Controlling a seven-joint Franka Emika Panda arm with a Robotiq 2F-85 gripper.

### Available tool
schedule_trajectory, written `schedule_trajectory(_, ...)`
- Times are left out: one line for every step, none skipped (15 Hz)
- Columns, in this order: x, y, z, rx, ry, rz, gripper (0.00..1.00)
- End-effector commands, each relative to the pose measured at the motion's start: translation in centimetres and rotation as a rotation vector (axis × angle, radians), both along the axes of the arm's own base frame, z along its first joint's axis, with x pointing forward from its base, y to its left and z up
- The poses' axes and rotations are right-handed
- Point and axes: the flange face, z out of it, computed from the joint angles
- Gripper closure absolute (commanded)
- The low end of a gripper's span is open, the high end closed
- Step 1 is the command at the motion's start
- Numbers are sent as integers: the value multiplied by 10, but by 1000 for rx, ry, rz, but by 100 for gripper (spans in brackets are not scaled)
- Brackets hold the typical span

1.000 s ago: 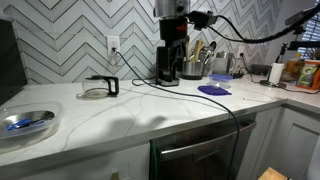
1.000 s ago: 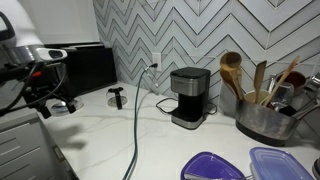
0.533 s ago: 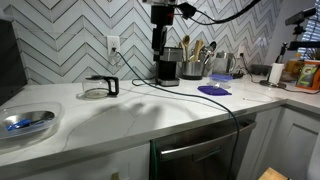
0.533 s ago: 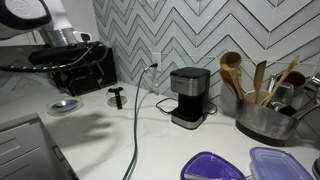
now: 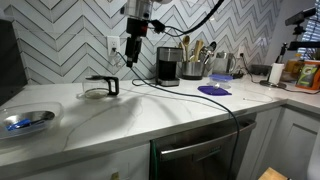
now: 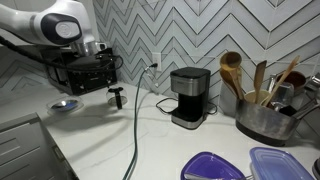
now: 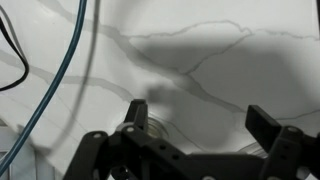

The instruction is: Pick up the carafe and slot it onto the coffee drip pan of the coffee machine

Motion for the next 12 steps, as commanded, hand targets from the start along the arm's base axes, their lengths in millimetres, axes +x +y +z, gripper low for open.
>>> schedule_trajectory(36, -4, -12, 52, -36, 30, 0)
schedule_trajectory(45, -4, -15, 82, -54, 42, 0)
schedule_trajectory(54, -4, -16, 138, -93, 9, 0)
schedule_trajectory(37, -2, -11, 74, -57, 8, 0)
schedule_trajectory(45, -3, -14, 99, -76, 2, 0)
schedule_trajectory(50, -4, -16, 110, -81, -2, 0)
schedule_trajectory(52, -4, -18, 116, -81, -6, 0)
schedule_trajectory(53, -4, -18, 118, -81, -7, 0)
schedule_trajectory(53, -3, -17, 119, -82, -6, 0)
schedule_trajectory(54, -3, -16, 120, -84, -5, 0)
schedule_trajectory(54, -2, -15, 120, -85, -5, 0)
schedule_trajectory(54, -2, -15, 120, -86, -5, 0)
